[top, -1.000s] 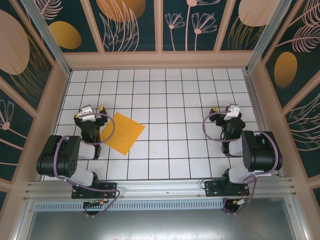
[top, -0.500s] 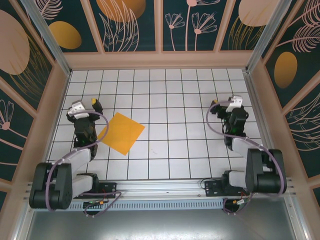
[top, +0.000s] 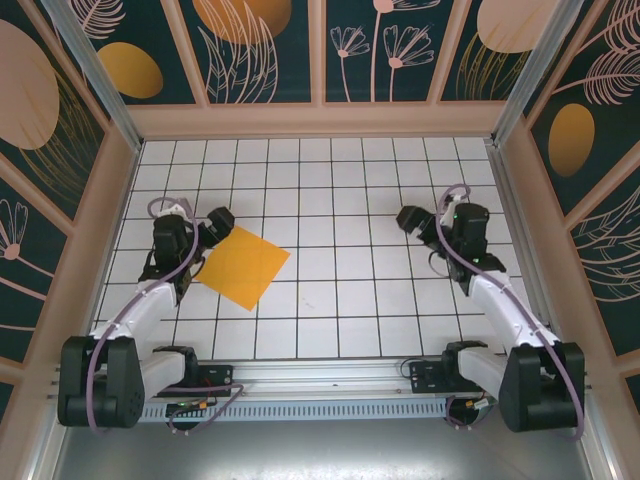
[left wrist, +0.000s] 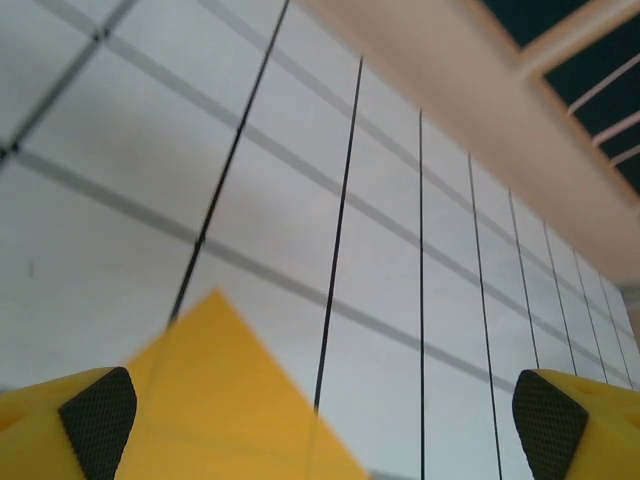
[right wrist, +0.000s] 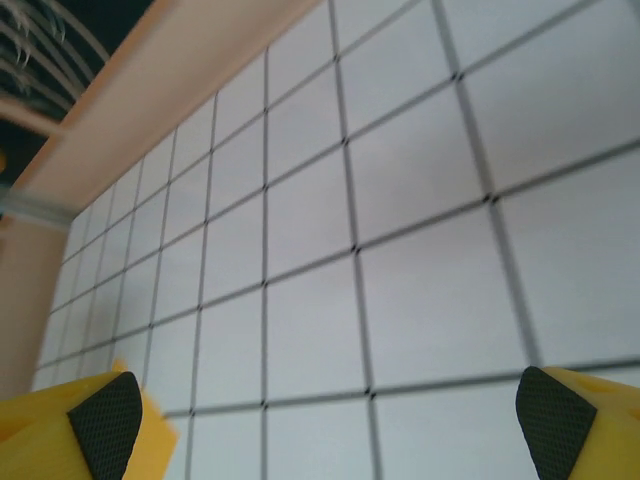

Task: Fold a paper plane with a square sheet of paper (pick it up from the middle)
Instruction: Move the square sheet of paper to the center of the table.

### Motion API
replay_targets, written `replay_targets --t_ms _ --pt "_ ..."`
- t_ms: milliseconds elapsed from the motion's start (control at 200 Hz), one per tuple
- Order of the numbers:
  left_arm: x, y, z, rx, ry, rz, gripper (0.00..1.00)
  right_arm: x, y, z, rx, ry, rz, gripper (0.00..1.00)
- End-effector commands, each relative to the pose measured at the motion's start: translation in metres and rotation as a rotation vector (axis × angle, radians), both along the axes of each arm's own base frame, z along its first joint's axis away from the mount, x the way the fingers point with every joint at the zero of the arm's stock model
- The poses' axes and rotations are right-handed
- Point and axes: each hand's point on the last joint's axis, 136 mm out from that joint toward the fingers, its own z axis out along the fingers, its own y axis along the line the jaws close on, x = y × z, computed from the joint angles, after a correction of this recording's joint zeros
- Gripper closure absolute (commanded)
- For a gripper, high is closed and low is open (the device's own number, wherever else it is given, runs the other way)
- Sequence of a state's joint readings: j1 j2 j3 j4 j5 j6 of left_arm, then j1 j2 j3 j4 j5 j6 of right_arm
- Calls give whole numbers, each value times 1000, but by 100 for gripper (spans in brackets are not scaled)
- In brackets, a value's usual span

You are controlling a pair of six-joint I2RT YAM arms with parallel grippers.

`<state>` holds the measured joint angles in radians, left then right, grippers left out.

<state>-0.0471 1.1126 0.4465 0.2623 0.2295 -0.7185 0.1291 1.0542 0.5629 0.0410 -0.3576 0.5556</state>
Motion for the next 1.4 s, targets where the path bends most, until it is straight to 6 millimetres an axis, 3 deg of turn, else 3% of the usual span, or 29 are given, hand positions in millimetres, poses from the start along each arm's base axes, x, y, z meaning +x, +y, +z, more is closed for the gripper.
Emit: replay_targets --t_ms 0,155,280,475,706,911,1111,1396 --pt "-43 -22 -34 -92 159 -86 1 -8 20 14 86 2 16 1" --pt "-70 -40 -62 -51 273 -131 3 -12 37 17 107 6 50 1" --pt "-87 -45 -80 -3 346 -146 3 -15 39 15 91 13 42 1" --pt "-96 -59 -85 14 355 -222 3 -21 47 0 109 32 58 1" --pt "-116 -74 -107 1 418 -272 4 -21 50 -20 73 101 68 1" --pt "-119 -90 -117 5 463 -294 4 -21 51 -30 60 132 65 1" --pt "-113 -127 -110 -53 459 -300 5 -25 57 -35 66 146 90 1" --pt "-89 -204 -64 -271 337 -364 2 -41 93 -50 78 200 160 3"
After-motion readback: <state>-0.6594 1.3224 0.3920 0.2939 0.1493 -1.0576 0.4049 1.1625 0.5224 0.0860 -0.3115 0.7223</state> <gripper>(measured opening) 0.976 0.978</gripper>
